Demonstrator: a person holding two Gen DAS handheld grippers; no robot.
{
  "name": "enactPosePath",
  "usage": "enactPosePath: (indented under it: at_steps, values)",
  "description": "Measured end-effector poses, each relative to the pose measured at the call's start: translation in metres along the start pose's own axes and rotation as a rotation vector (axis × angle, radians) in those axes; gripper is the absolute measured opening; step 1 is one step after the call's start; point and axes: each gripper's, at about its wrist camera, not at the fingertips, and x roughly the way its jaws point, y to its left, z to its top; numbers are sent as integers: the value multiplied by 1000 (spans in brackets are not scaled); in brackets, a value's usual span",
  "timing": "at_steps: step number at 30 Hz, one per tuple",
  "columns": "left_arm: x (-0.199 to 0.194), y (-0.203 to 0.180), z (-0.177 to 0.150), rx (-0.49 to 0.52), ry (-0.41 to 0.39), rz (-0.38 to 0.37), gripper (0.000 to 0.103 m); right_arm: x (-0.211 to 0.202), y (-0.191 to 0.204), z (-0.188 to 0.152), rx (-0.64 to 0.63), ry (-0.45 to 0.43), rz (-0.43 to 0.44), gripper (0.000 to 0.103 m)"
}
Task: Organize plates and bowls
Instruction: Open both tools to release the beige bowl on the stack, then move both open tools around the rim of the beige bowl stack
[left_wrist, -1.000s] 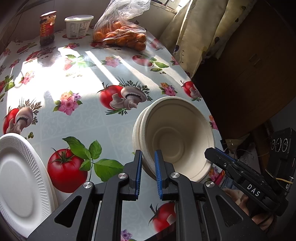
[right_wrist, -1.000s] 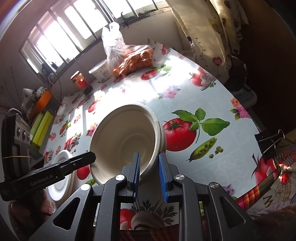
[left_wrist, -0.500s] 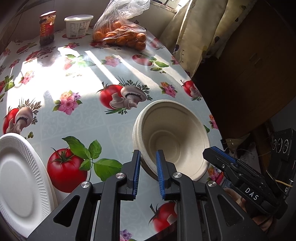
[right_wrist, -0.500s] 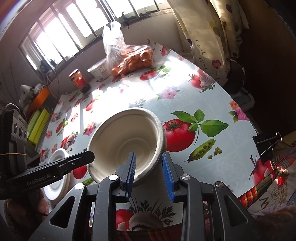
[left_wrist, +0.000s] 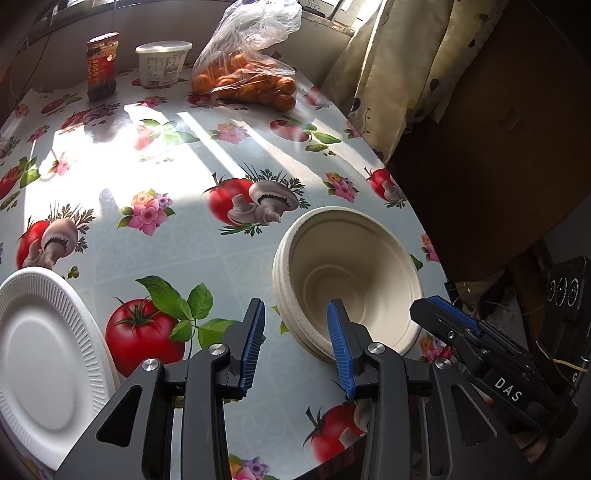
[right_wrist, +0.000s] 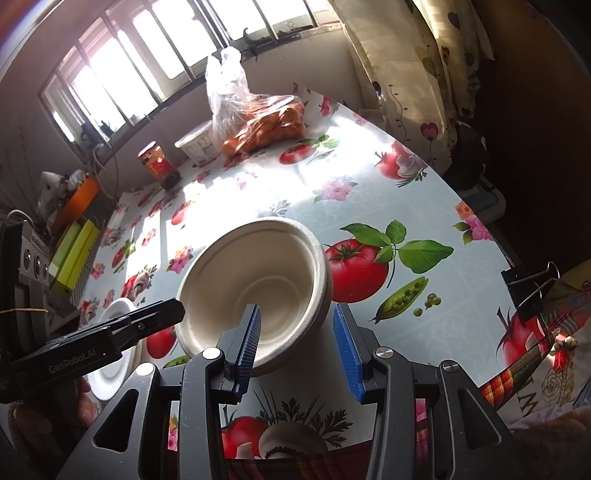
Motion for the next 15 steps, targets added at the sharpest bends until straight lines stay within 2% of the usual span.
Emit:
enactPosePath:
  at_steps: [15]
  values:
    - [-18,-4,-12,65,-106,89,37,-12,2,-6,-11,-69,-27,50]
